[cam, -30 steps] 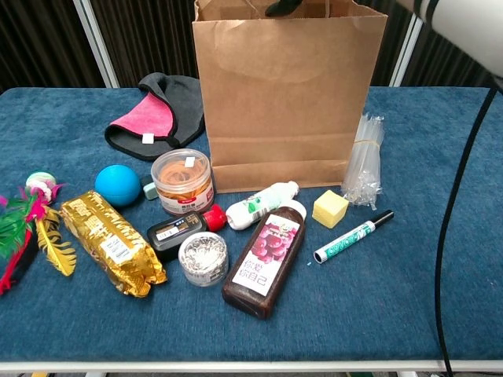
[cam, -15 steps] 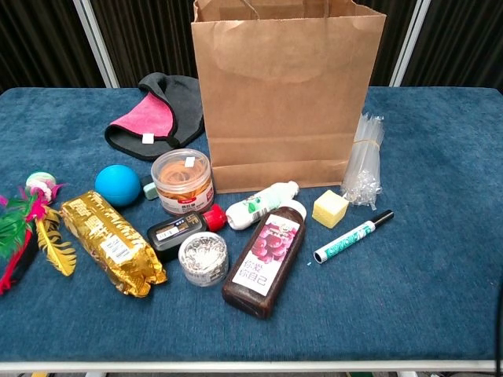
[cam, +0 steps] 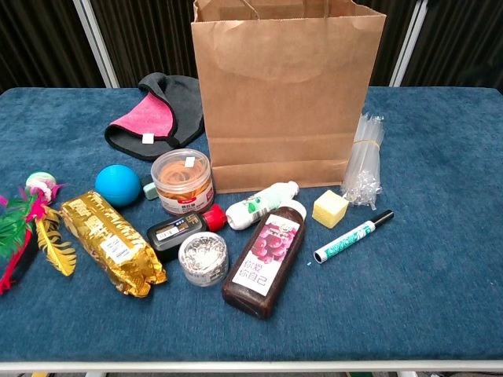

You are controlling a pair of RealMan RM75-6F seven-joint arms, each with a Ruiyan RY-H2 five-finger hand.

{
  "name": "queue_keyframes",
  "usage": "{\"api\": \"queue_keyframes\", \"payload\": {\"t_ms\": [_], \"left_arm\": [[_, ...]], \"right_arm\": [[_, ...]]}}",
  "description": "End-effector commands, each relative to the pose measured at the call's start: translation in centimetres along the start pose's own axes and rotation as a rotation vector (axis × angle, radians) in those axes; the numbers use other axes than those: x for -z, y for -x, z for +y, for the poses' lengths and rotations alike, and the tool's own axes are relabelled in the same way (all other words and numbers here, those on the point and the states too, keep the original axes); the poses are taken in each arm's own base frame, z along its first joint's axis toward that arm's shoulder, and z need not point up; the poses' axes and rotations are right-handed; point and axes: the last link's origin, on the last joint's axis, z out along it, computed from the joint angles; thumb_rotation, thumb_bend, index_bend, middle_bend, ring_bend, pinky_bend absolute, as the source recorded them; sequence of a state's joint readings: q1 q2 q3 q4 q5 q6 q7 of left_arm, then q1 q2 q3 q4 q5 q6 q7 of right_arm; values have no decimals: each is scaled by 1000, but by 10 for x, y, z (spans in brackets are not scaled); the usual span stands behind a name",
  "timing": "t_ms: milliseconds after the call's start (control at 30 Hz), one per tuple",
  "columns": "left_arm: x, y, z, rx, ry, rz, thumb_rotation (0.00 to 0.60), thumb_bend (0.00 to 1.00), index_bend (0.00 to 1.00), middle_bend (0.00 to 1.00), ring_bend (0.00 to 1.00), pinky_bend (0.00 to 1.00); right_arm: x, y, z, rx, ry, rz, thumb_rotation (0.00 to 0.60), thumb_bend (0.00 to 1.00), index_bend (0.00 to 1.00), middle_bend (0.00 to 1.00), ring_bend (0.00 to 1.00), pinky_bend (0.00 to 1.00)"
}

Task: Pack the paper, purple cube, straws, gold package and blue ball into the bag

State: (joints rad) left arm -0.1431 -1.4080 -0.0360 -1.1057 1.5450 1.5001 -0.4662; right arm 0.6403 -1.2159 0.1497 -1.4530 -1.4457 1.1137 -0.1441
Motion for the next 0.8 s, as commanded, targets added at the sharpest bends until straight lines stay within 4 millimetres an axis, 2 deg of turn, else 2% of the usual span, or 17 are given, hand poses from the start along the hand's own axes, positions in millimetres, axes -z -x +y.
{"api": "queue_keyframes", "payload": {"t_ms": [33, 133, 367, 600, 800], "left_arm": [[0, -1, 0, -16, 4, 2, 600, 69, 291, 348, 250, 281], [0, -1, 0, -29, 10, 3, 600, 68, 291, 347, 250, 281], [-2, -2, -1, -44, 25, 16, 600, 69, 291, 347, 250, 281], [-6, -2, -1, -61, 48, 37, 600, 69, 291, 348, 250, 281], [-9, -2, -2, -67, 49, 42, 600, 69, 291, 348, 250, 281]], "right_arm": [[-1, 45, -2, 55, -65, -109, 600, 0, 198, 221, 91, 28], [-4, 67, 0, 72, -87, -131, 600, 0, 198, 216, 91, 22], [-12, 102, 3, 58, -105, -145, 600, 0, 198, 202, 77, 8], [-31, 115, -10, 39, -154, -81, 600, 0, 201, 182, 45, 0], [-44, 129, -16, 43, -163, -112, 600, 0, 201, 172, 28, 0]]}}
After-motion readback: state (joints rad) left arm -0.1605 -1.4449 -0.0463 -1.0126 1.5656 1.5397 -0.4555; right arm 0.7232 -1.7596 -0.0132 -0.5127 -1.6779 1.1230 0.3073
